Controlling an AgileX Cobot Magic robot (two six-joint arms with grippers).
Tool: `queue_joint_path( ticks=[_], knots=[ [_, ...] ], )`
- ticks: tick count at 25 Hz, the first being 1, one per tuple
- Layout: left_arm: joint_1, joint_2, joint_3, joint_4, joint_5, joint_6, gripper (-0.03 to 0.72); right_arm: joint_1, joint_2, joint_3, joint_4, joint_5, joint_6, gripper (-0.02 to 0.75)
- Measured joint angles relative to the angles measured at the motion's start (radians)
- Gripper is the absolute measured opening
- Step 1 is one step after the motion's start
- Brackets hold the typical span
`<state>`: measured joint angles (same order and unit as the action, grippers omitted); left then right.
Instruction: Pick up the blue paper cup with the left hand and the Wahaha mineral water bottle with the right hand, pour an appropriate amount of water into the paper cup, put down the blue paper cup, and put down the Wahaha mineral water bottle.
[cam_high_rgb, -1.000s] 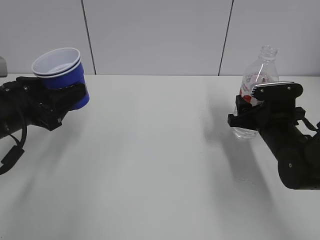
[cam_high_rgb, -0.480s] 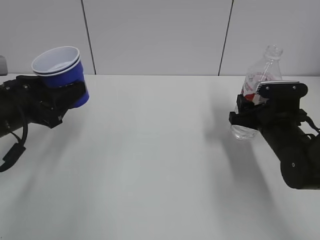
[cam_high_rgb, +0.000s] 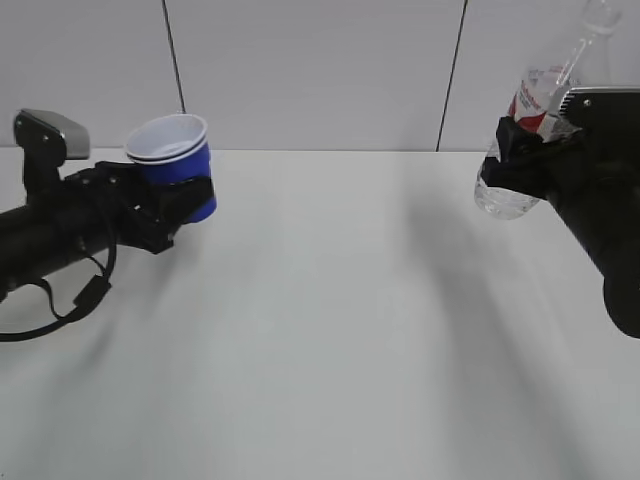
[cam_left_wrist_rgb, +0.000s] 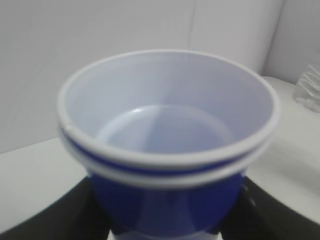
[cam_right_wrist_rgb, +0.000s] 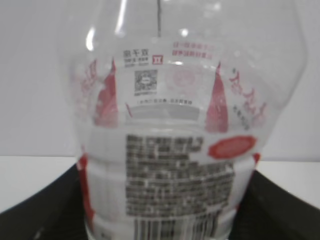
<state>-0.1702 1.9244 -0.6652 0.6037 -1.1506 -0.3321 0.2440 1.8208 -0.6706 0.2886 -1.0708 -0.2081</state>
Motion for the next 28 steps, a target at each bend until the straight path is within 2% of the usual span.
queue_joint_path(
  ticks=[5, 10, 15, 24, 28],
  knots=[
    [-0.101, 0.095, -0.082, 0.028, 0.002, -0.002, 0.443, 0.000, -0.065, 0.004, 0.000, 0.043, -0.066, 0.488],
    [-0.202, 0.129, -0.146, 0.102, 0.002, -0.019, 0.443, 0.000, -0.092, 0.004, 0.000, 0.050, -0.201, 0.488],
    [-0.243, 0.129, -0.179, 0.159, 0.000, -0.041, 0.443, 0.000, -0.092, 0.004, -0.009, 0.050, -0.305, 0.488],
    [-0.319, 0.129, -0.224, 0.162, 0.007, -0.051, 0.443, 0.000, -0.092, -0.015, -0.096, 0.005, -0.529, 0.488],
    [-0.332, 0.130, -0.249, 0.162, 0.054, -0.058, 0.443, 0.000, -0.092, -0.042, -0.142, 0.003, -0.618, 0.488]
  ],
)
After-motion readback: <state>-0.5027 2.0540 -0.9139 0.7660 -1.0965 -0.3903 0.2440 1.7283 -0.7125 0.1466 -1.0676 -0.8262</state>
